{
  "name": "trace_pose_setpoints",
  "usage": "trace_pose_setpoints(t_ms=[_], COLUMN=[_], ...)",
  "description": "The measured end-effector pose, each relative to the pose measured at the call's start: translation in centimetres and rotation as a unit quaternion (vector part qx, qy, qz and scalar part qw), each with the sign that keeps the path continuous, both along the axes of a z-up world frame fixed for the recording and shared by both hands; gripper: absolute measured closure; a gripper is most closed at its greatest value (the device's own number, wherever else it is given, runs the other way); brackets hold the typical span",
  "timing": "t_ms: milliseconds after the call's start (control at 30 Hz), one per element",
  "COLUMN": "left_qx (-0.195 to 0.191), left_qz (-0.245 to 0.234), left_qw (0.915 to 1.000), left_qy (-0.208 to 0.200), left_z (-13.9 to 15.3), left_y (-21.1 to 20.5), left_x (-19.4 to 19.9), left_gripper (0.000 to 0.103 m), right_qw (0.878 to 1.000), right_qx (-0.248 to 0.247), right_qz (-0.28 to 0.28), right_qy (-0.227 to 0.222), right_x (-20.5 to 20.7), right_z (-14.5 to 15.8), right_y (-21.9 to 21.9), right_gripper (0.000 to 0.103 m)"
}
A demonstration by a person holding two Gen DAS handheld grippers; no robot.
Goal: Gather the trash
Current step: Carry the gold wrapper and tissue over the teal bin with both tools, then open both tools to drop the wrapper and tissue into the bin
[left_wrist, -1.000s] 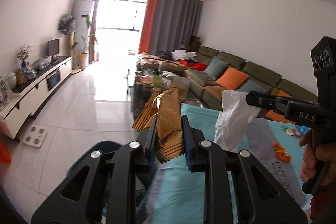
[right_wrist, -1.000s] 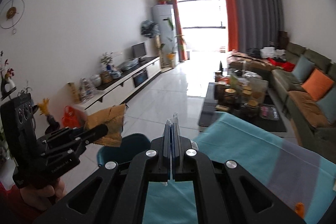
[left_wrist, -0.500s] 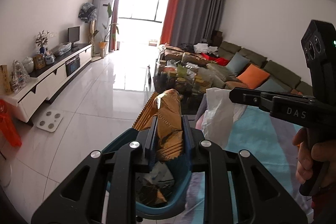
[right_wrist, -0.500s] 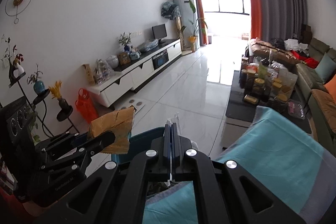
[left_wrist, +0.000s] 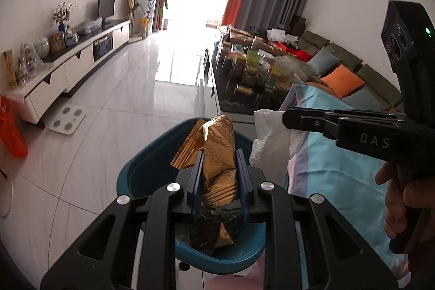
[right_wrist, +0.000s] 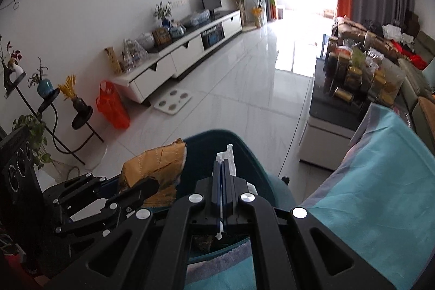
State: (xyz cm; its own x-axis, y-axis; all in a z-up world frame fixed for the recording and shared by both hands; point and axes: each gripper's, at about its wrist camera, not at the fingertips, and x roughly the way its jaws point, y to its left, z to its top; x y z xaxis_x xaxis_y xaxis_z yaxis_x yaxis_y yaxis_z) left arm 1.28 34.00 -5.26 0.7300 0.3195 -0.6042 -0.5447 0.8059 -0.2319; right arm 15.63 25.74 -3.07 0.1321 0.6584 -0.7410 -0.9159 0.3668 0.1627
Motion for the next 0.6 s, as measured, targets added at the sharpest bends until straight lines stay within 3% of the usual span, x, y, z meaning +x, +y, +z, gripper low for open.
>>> trace_pose_setpoints(t_ms=[500,567,600], left_qx=[-0.044,-0.047,-0.049], left_qz=[0.017,0.02,0.021], left_qw=[0.9983,0.998,0.9979], left_qy=[0.034,0.036,0.035], left_z=[-4.8,-5.3,-5.4], left_y=[2.4,2.5,2.6], left_x=[2.4,2.6,2.5], left_gripper=[0.076,0.071,0.067], right_qw=[0.998,0.998,0.998], right_qx=[-0.063,-0.066,-0.067], right_qz=[0.005,0.004,0.003], right_qy=[0.016,0.017,0.018], right_x=[0.4,0.5,0.5], right_z=[-4.0,-4.2,-4.3], right_y=[3.6,3.7,3.7], right_gripper=[0.101,0.1,0.093])
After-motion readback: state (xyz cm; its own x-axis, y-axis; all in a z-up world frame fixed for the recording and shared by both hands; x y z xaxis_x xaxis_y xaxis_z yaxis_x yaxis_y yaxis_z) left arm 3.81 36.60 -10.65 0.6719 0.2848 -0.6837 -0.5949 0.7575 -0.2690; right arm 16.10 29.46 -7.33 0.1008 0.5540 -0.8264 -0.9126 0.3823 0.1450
